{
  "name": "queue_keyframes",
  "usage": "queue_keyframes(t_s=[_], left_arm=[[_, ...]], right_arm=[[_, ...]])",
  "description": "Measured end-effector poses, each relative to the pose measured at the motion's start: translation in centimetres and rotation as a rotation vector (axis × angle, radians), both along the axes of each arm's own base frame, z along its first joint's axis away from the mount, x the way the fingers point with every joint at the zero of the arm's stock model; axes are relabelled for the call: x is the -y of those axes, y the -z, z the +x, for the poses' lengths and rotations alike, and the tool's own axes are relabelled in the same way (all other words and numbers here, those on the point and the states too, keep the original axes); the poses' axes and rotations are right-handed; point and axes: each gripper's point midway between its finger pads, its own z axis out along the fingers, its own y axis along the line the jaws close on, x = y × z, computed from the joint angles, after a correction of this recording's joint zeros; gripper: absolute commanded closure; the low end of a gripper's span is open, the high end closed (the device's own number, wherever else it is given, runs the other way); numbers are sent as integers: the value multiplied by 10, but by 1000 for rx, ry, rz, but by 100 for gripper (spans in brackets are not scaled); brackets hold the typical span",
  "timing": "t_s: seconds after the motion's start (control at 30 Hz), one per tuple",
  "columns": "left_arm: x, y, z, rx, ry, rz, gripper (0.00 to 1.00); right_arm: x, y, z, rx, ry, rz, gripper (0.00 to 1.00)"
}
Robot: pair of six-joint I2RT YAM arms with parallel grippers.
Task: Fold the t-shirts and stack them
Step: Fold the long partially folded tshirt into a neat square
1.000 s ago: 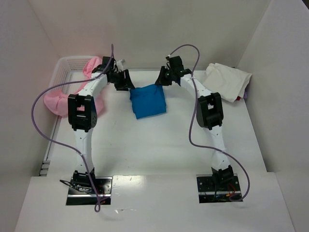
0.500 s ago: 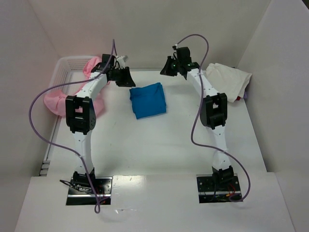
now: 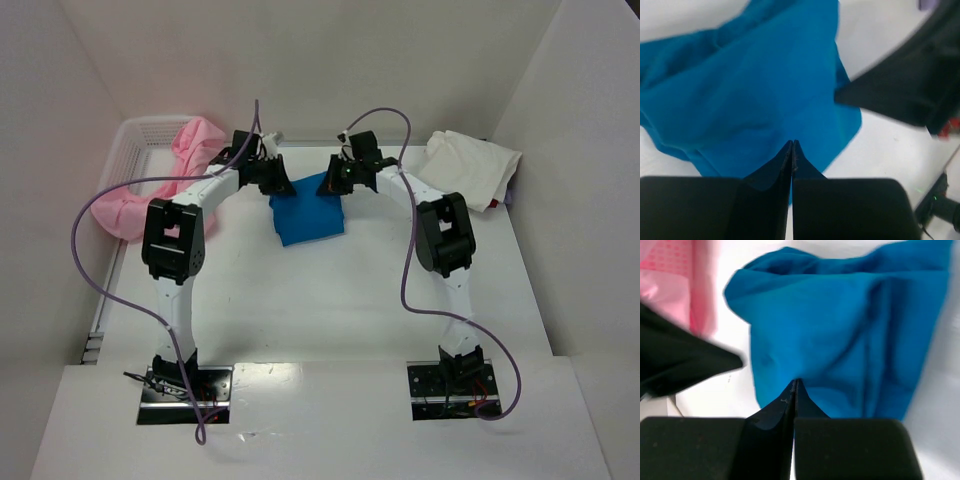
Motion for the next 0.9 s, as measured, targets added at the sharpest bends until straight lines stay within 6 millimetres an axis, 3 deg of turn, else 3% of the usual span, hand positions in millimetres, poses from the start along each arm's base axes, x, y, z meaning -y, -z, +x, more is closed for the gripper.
queue_keyframes(t_s=[0.17,0.33,0.57,0.8,0.9], left_arm=[[-7,17,30,16,-64,20,95],[-17,41,46,-12,-125,51,95],[-32,60,59,-41,-188,76,92],[-43,56,79,-11,-216,71,84],[-45,57,83,-7,-221,71,84]], right_arm=[[-18,-12,1,43,-39,33,100],[-27,-16,20,81,-37,45,100],[-35,11,54,96,-18,14,100],[-32,43,75,75,-4,-21,100],[-27,46,83,77,9,-33,100]])
